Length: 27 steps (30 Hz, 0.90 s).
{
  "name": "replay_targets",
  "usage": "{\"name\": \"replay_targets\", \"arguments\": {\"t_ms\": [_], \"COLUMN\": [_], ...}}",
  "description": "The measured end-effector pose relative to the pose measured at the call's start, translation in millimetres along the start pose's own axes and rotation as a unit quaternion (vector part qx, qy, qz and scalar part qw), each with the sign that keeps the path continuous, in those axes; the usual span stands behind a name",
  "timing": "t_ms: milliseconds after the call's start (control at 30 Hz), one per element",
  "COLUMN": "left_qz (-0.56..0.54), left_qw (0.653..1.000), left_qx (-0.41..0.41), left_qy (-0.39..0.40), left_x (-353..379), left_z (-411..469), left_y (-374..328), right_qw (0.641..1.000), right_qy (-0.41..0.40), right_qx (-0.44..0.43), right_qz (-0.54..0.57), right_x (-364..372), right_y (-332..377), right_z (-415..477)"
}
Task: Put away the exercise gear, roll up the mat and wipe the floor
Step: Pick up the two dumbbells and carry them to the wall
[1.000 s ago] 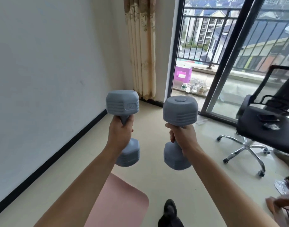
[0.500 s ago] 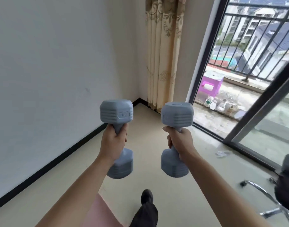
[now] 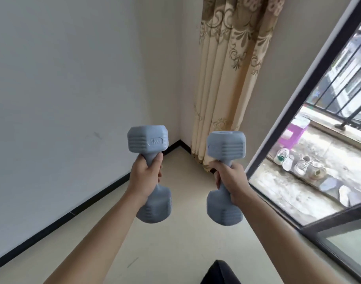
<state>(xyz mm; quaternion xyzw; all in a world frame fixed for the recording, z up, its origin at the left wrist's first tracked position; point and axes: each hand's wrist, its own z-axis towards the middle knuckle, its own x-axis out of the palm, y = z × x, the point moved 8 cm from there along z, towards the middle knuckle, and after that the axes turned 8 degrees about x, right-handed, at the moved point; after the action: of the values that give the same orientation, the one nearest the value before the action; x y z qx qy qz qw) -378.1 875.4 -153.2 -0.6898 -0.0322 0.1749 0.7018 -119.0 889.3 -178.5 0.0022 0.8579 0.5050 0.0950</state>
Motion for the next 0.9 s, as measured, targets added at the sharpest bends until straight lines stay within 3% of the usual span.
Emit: {"name": "replay_targets", "arguments": {"t_ms": [367, 700, 900], "left_qz": [0.038, -0.022, -0.017], "left_qw": [0.989, 0.959, 0.948], "left_qx": [-0.109, -0.225, -0.285], "left_qy": [-0.092, -0.173, -0.144], "left_x": [86, 41, 15], "left_z": [198, 315, 398], "left_y": [55, 135, 214], "right_qw": [0.989, 0.956, 0.937], "right_qy": [0.112, 0.206, 0.211], "right_qx": [0.071, 0.091, 0.122], "right_qz": [-0.063, -0.189, -0.251], "right_x": [57, 205, 290], "right_y": [78, 127, 111], "right_z": [272, 404, 462]}}
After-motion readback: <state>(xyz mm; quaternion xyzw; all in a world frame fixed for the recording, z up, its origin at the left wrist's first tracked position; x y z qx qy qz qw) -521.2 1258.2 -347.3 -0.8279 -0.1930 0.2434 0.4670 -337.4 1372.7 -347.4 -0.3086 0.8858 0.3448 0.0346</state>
